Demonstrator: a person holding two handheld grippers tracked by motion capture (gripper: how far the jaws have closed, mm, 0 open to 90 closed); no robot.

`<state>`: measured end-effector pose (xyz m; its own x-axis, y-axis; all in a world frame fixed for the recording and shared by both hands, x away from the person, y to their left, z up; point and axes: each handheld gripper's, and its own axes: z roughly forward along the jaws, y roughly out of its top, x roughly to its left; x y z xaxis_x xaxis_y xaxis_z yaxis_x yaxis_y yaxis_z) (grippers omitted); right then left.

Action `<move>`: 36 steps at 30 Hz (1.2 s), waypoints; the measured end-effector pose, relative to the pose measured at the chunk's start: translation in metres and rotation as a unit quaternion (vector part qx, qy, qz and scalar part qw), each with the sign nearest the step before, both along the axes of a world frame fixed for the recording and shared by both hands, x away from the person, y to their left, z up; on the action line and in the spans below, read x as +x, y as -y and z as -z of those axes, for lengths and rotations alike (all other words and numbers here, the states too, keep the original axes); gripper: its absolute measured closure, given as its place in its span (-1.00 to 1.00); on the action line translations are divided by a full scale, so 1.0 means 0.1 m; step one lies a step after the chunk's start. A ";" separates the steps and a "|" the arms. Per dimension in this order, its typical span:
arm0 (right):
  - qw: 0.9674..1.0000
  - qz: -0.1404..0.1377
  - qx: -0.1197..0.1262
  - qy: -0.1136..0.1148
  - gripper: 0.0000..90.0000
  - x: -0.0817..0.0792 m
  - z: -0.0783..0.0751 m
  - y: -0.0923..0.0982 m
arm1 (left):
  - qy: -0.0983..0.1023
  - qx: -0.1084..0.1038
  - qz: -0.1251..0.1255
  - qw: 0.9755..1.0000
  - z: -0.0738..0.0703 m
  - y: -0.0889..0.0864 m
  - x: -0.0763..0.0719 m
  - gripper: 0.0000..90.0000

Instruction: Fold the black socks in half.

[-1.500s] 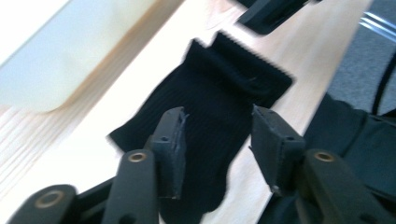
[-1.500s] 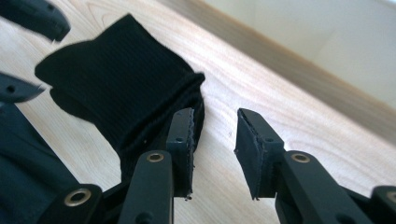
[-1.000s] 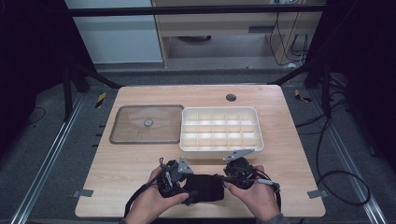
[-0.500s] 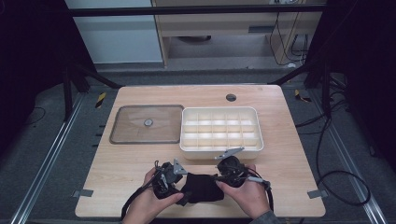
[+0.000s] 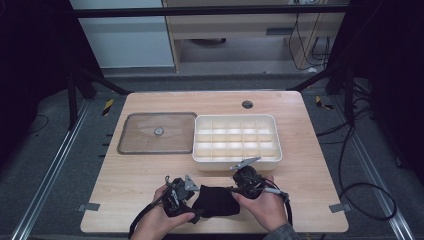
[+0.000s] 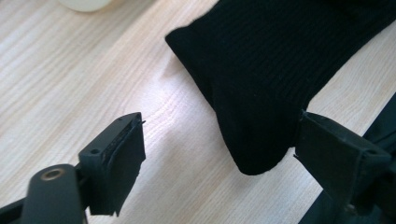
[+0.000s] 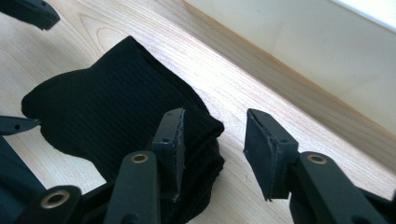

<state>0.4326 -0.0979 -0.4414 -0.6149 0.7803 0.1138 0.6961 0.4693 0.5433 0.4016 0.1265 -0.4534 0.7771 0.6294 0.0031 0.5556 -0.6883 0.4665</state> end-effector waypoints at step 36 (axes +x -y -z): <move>0.999 -0.015 -0.019 -0.023 0.21 -0.04 0.08 -0.04 | -0.021 -0.002 0.035 0.999 0.07 0.05 -0.02 0.49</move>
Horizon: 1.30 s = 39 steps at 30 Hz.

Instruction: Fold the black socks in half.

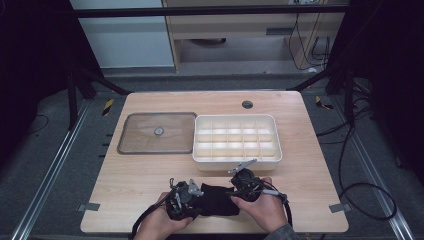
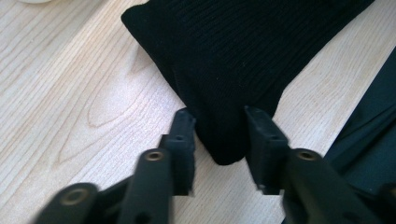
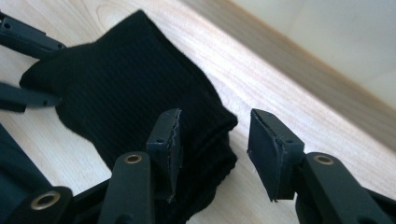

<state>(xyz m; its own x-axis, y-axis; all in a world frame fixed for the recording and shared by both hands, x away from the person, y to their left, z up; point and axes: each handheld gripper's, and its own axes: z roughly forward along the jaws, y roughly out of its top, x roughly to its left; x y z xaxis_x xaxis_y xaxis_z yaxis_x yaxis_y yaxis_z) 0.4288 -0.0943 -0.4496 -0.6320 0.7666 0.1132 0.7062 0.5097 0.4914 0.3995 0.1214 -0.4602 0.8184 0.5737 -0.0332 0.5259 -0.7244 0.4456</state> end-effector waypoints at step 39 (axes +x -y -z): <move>0.999 -0.027 0.002 -0.018 0.67 -0.10 0.16 0.00 | 0.000 -0.015 0.004 1.000 -0.04 -0.07 0.06 0.90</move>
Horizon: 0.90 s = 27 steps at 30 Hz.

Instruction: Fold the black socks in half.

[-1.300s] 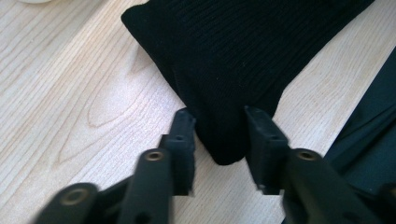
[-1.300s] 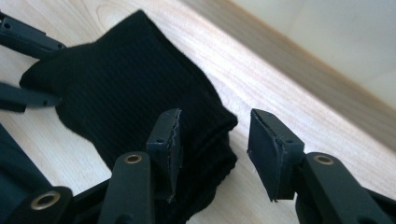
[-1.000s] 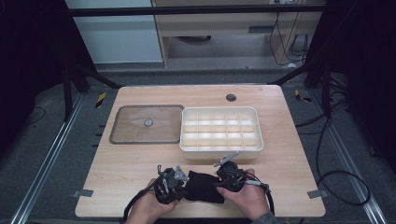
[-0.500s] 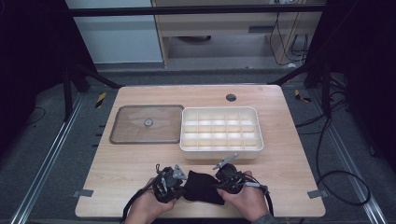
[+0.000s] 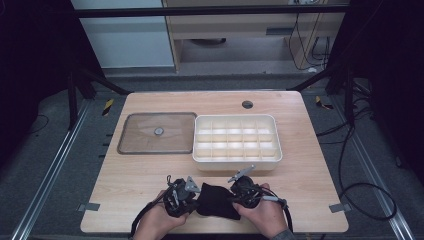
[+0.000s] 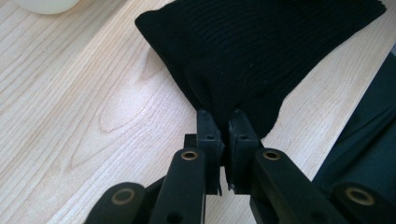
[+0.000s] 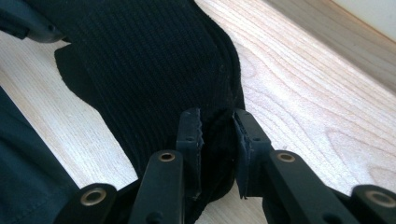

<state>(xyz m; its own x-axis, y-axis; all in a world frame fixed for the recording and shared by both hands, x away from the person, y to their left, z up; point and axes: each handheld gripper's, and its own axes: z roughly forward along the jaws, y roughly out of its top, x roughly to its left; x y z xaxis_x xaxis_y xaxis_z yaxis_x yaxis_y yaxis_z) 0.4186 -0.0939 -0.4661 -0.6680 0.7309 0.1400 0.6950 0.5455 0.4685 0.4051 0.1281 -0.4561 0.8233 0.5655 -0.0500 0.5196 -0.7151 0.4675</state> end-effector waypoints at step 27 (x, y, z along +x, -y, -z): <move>1.000 0.000 0.003 -0.001 0.67 -0.01 0.01 -0.03 | -0.014 -0.027 -0.010 0.999 0.00 0.09 -0.01 -0.01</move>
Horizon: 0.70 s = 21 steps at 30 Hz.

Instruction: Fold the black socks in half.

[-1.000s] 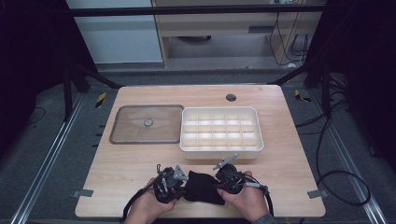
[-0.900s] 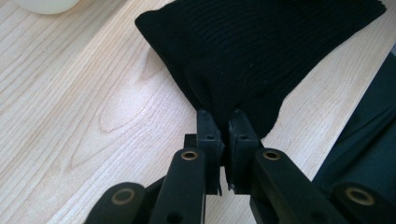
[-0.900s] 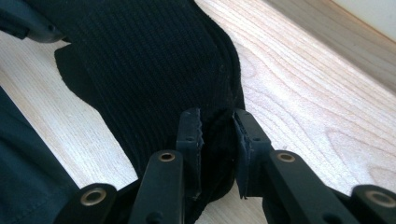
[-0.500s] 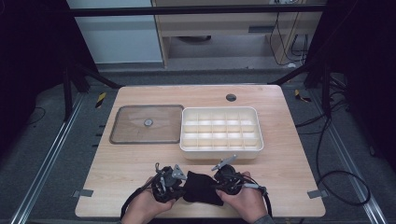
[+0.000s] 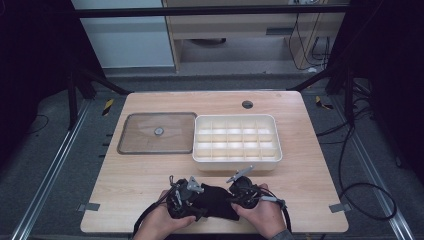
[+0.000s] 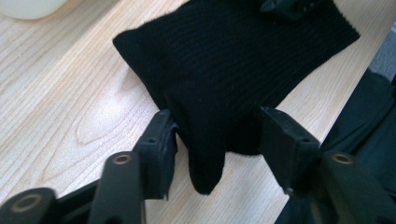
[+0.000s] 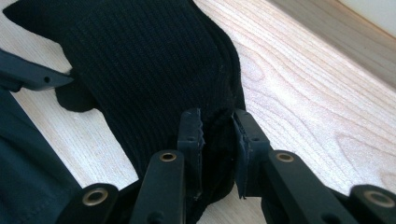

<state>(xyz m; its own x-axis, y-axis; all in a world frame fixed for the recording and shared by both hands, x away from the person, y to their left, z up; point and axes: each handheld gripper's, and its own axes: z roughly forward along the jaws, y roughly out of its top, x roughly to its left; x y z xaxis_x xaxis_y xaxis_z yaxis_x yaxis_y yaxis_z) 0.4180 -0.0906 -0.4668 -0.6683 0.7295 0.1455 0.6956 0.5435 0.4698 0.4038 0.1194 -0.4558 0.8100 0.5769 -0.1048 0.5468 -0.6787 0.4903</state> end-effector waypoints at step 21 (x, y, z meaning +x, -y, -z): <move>1.000 -0.002 0.000 0.004 0.67 0.00 0.00 0.00 | 0.004 0.019 0.008 1.000 0.13 -0.01 0.01 0.82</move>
<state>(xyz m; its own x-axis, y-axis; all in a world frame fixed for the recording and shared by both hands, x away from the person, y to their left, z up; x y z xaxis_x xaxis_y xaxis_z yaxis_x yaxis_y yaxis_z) 0.4178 -0.0904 -0.4665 -0.6724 0.7266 0.1411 0.6900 0.5462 0.4749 0.4044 0.1207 -0.4685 0.8202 0.5669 -0.0763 0.5313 -0.7055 0.4691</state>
